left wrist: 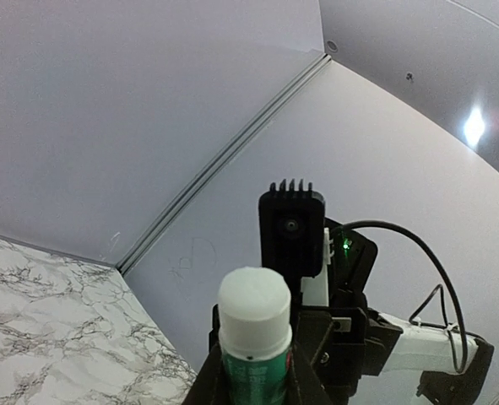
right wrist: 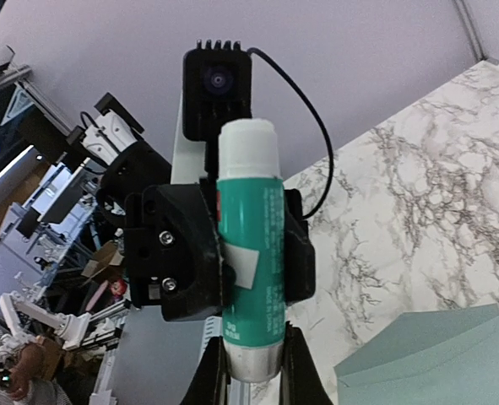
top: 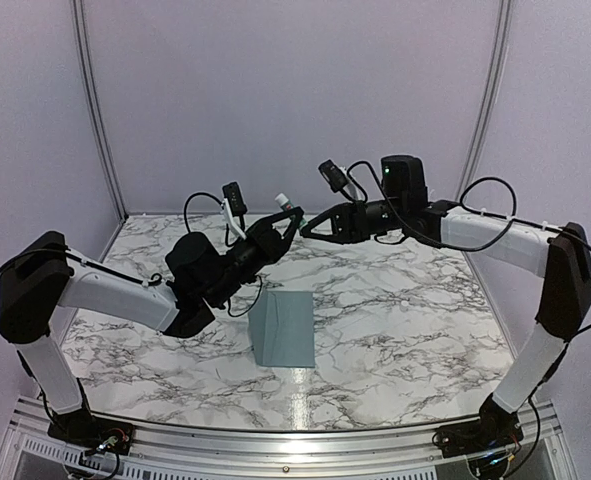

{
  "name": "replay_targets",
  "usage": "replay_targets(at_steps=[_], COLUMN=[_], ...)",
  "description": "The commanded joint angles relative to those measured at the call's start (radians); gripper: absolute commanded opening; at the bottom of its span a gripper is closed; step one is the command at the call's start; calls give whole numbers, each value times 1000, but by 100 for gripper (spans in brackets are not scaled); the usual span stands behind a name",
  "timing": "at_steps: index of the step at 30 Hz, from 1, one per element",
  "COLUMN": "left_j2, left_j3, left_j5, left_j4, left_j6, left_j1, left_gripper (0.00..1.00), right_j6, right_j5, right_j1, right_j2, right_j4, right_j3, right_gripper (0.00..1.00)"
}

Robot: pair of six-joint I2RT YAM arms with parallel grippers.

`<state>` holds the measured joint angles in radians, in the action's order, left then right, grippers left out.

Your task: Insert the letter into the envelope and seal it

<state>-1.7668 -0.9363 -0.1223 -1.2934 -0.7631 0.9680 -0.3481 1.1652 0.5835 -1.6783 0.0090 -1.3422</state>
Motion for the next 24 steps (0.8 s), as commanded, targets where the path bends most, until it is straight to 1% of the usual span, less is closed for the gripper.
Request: replay_targets(at_steps=[1,4,6,7,8,10,12,14,15,17,20,22,24], left_j2=[-6,-4,-1,3,6,14,19,22,22,20,16,14,10], left_j3=[-18,-18,-14,-12,-10,-6,-4,-3,-2,-2,-5,-8,-10], left_j5=[-25,-26,-27,-30,-33,-38,-44,-48,-50,-55,-57,-59,-59], left_j4=[45,45,45,45,45,45,44,44,45,45,45,44,45], left_j6=[8,10,13,14,15,20,26,29,29,30,26,21,15], left_j1=[-15,-15,-15,-15,-15,-15,-14,-15,-15,-15,-15,-15,-15], left_gripper=[0,0,0,0,0,0,0,0,0,0,0,0,0], right_j6=[-351,-283,-197,-128,-30,173,314,401,434,500,593,630,651], right_j5=[296,285,263,240,212,113,8,-100,-161,-275,-493,-619,-710], right_j1=[34,28,24,22,20,19,19,21,23,36,81,120,153], right_j2=[22,23,31,34,36,42,56,77,88,107,125,125,116], right_j4=[427,356,269,181,36,-204,-327,-386,-409,-452,-500,-522,-533], right_j3=[32,28,18,0,-23,-76,-99,-100,-98,-99,-112,-127,-144], right_gripper=[6,7,13,17,21,33,41,46,47,47,47,47,47])
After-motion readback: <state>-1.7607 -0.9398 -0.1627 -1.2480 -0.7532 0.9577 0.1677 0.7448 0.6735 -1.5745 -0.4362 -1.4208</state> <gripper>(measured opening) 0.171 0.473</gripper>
